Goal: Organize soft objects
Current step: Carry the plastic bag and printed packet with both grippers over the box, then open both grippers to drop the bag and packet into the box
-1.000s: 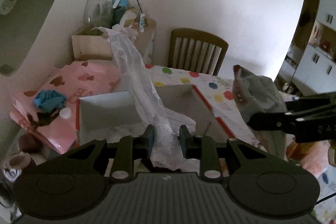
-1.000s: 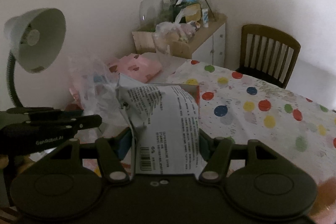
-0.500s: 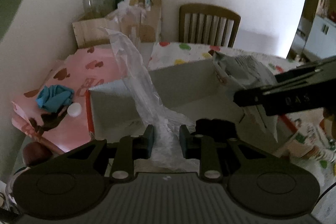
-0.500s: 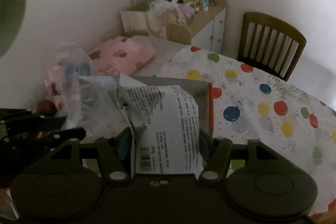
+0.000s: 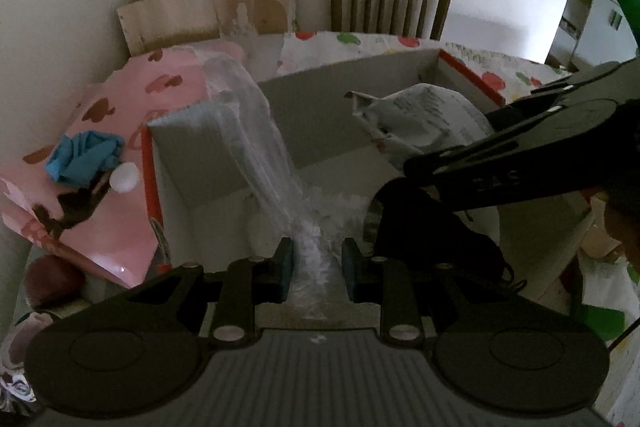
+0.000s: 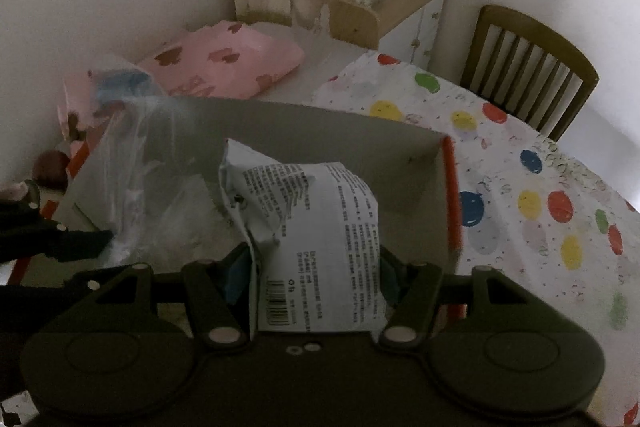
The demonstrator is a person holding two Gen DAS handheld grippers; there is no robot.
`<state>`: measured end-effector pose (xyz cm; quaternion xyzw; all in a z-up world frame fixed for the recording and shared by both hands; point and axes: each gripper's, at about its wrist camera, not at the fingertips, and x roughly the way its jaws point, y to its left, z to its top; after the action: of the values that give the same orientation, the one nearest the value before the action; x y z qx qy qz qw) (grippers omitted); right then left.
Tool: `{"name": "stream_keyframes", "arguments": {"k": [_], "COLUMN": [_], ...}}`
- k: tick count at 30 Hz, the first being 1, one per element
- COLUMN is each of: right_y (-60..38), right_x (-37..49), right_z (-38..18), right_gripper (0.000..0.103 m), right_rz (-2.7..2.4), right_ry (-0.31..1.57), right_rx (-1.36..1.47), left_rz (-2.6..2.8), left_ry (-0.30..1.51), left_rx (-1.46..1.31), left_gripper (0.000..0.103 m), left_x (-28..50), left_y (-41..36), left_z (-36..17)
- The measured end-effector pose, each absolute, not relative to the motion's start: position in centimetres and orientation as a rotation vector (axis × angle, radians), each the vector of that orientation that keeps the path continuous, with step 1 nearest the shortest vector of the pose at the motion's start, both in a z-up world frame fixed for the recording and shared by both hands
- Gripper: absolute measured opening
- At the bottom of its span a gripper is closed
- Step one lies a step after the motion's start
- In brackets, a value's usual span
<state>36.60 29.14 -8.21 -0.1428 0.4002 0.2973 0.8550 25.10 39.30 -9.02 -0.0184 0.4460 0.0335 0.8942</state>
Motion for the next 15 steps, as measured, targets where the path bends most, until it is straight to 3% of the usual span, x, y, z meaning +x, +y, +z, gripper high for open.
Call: {"name": "stream_keyframes", "arguments": {"k": [15], "right_y": [30.8], "right_x": [36.9], "right_z": [-11.0], "right_gripper": [0.065], "right_rz": [0.610], "right_ry": [0.911], "right_rx": [-0.368], "left_rz": [0.048], "left_ry": [1.013], "left_rx": [-0.076], "left_gripper": [0.025], "left_x": [25.4], "left_y": [39.6], "left_z": [-11.0]}}
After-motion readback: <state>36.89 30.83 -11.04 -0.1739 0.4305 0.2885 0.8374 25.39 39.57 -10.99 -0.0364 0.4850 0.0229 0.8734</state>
